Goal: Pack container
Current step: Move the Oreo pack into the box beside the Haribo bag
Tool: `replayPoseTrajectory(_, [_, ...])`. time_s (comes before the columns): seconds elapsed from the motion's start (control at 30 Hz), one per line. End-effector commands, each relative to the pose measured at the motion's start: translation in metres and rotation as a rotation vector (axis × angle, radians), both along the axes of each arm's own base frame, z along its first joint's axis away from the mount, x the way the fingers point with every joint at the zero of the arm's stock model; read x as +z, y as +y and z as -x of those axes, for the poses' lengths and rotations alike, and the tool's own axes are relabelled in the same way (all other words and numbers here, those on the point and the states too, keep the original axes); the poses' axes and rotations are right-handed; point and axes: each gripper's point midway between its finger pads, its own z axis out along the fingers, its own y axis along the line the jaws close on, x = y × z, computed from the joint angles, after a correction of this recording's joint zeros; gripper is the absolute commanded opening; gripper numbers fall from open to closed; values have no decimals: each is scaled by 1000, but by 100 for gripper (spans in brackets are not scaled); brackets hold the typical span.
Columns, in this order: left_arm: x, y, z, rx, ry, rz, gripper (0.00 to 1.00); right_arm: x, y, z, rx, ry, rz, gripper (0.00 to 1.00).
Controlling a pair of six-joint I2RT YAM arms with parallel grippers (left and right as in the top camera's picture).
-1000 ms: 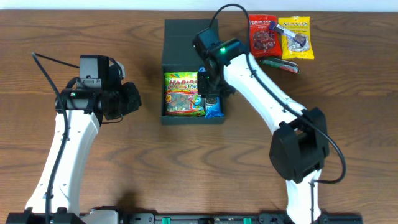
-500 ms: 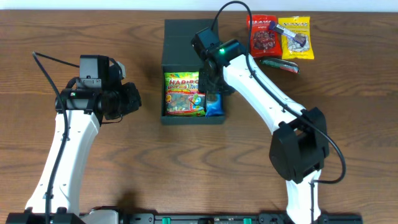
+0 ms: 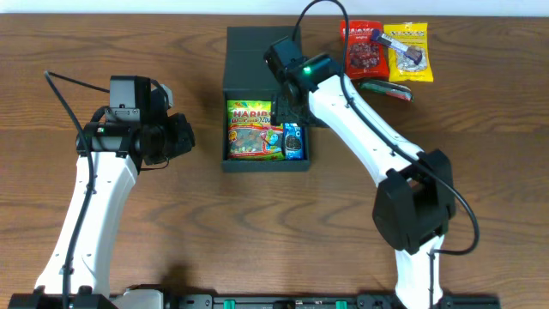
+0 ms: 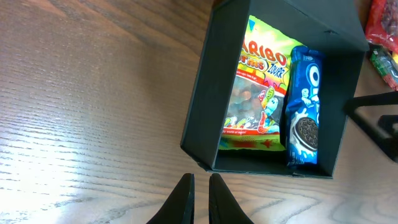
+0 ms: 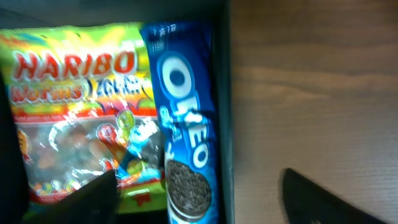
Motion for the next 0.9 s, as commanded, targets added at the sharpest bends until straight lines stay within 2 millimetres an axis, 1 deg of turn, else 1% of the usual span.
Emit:
replayPoseTrajectory(0.0, [10,2,-4,-13,-40,-25,10,37,-7,-14,14,-103,-27,45])
replayPoseTrajectory(0.03, [10,2,-4,-13,-40,-25,11,37,-2,-14,40,-100,-51,22])
replayPoseTrajectory(0.07, [10,2,-4,-13,-41,-25,10,33,7,-15,87,-92,-81,8])
replayPoseTrajectory(0.1, [10,2,-5,-13,-42,-25,11,27,17,-16,144,-86,-105,1])
replayPoseTrajectory(0.17, [10,2,-5,-12,-45,-25,11,14,26,-16,173,-74,-108,2])
replayPoseTrajectory(0.27, [11,2,-6,-13,-48,-24,11,-22,33,-19,179,-41,-93,1])
replayPoseTrajectory(0.57, [11,2,-6,-12,-48,-24,10,-62,41,-25,205,-4,-89,1])
replayPoseTrajectory(0.73, [11,2,-7,-12,-51,-24,10,-78,43,-31,218,-5,-80,1])
replayPoseTrajectory(0.8, [11,2,-7,-12,-52,-24,10,-82,39,-34,210,-14,-53,2])
replayPoseTrajectory(0.87, [11,2,-7,-12,-52,-24,10,-85,31,-37,196,-26,-5,2])
